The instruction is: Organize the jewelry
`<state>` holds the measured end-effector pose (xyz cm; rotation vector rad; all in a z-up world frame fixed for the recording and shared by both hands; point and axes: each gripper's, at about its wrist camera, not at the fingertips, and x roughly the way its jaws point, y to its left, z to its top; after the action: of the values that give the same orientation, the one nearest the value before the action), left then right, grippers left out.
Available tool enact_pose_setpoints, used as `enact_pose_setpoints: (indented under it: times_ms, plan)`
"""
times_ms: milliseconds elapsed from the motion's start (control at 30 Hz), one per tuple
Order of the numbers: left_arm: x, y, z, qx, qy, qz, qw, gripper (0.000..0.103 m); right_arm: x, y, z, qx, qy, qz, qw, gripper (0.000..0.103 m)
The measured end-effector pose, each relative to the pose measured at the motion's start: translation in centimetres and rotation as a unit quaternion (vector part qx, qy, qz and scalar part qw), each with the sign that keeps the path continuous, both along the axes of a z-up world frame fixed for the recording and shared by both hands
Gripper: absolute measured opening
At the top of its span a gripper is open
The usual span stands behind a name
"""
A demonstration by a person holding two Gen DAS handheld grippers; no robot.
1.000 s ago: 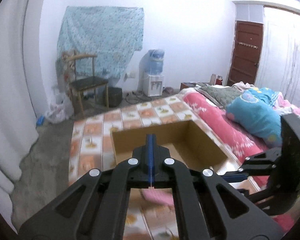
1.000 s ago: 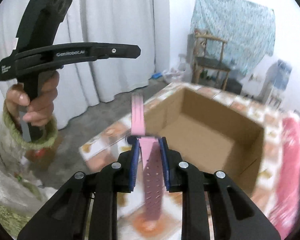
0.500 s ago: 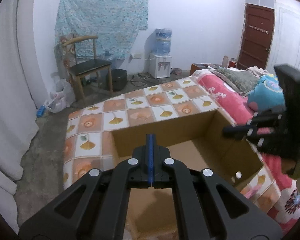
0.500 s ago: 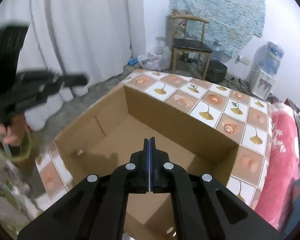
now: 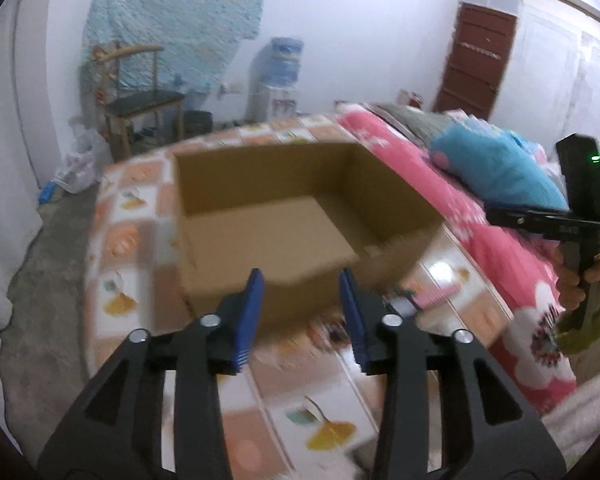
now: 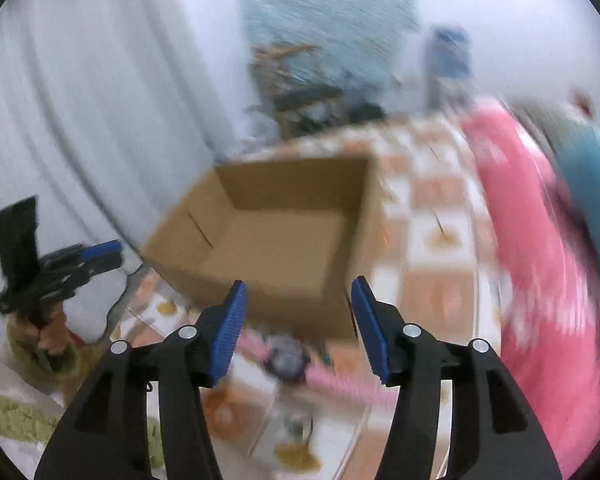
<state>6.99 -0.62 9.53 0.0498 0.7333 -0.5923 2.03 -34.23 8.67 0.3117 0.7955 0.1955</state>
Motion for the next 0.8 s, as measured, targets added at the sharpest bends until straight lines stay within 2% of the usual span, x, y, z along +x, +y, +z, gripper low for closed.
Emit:
enact_pose_setpoints:
  times_ms: [100,200,267,300,467,567,733,800]
  plan:
    - [-1.6,-2.4,-2.3,0.013,0.016,-0.037,0.9991,0.041,-1.4,-1.3,-4.0,0.065,0.050,-0.044,0.996,0.053]
    - [-2.4,-5.3,-4.9,0.056,0.009,-0.059,0.9967,0.041,-1.5,-1.2,-7.0,0.124,0.092,-0.060,0.986,0.053]
    - [-2.5,-7.4,-6.8,0.106,-0.002,-0.067,0.9921,0.041,-1.2,-0.9,-7.9,0.151,0.103,-0.062,0.981,0.053]
    - [-2.6,-8.5,-7.7,0.134,-0.018,-0.073,0.9880,0.040,-1.2,-0.7,-8.2,0.159,0.107,-0.062,0.979,0.053]
    - [-3.0,-11.8,-9.7,0.205,-0.074,-0.124,0.9679,0.038,0.1,-0.9,-9.5,0.212,0.114,-0.072,0.968,0.053]
    - [-2.9,-13.6,-10.7,0.249,-0.093,-0.143,0.9534,0.036,0.7,-1.4,-10.6,0.236,0.127,-0.077,0.960,0.053]
    - [-2.5,-15.4,-11.7,0.288,-0.108,-0.171,0.9360,0.034,1.3,-2.2,-12.4,0.259,0.145,-0.084,0.951,0.053]
    - [-2.2,-16.1,-12.4,0.308,-0.109,-0.179,0.9278,0.030,1.5,-2.4,-13.0,0.266,0.150,-0.085,0.949,0.053]
